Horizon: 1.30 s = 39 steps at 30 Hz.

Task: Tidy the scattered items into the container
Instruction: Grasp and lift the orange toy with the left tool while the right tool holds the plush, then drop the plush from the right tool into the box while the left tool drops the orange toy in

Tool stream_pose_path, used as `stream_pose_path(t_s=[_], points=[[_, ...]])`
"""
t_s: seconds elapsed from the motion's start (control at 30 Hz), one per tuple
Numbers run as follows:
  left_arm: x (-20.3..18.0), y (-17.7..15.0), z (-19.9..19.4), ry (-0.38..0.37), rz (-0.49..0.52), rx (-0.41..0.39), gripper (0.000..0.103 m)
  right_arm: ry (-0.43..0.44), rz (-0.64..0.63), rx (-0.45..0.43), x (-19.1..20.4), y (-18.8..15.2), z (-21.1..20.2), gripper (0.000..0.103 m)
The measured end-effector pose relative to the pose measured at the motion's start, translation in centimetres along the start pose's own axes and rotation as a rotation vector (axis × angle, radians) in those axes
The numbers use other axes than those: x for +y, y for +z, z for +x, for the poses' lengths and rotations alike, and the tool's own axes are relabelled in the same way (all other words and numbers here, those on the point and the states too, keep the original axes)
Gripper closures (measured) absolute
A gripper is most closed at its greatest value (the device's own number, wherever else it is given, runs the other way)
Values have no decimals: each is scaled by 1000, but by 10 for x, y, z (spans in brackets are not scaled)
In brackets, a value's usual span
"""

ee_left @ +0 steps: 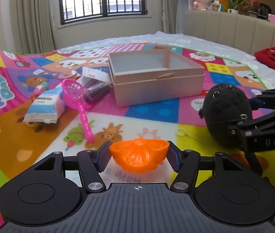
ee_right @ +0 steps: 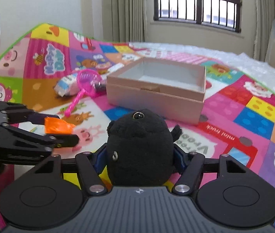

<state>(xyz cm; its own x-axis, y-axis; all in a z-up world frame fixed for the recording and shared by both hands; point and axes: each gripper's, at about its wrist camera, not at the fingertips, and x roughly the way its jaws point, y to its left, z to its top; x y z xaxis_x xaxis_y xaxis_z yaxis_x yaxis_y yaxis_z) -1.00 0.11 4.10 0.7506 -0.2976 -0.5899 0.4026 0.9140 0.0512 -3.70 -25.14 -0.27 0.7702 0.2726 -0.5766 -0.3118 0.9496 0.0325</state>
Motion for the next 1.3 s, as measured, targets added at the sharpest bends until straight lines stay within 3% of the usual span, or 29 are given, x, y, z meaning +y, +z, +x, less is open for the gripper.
stream_pose_path(t_s=[0.27, 0.47, 0.67, 0.83, 0.87, 0.9, 0.97, 1.07, 1.17, 1.3], points=[[-7, 7, -17, -69, 33, -57, 38, 87, 79, 7, -14, 24, -33, 37], [-6, 35, -25, -88, 48, -154, 38, 123, 121, -53, -28, 50, -55, 37], [0, 91, -9, -50, 38, -265, 38, 133, 149, -201, -53, 111, -60, 37], [-3, 138, 29, -19, 59, -345, 37, 193, 298, -262, -92, 173, -21, 36], [-2, 148, 41, 4, 65, -362, 33, 182, 315, -273, -97, 182, -10, 33], [0, 156, 54, 18, 64, -354, 19, 158, 322, -291, -101, 190, 2, 30], [9, 163, 73, 2, 29, -300, 9, 92, 326, -321, -108, 198, 18, 10], [22, 144, 73, 1, -23, -275, 5, 49, 333, -351, -117, 186, 19, 0], [33, 111, 70, 55, -55, -230, 4, 6, 267, -366, -114, 153, 12, 0], [41, 64, 63, 107, -102, -144, 3, -90, 143, -311, -87, 100, 20, 0]])
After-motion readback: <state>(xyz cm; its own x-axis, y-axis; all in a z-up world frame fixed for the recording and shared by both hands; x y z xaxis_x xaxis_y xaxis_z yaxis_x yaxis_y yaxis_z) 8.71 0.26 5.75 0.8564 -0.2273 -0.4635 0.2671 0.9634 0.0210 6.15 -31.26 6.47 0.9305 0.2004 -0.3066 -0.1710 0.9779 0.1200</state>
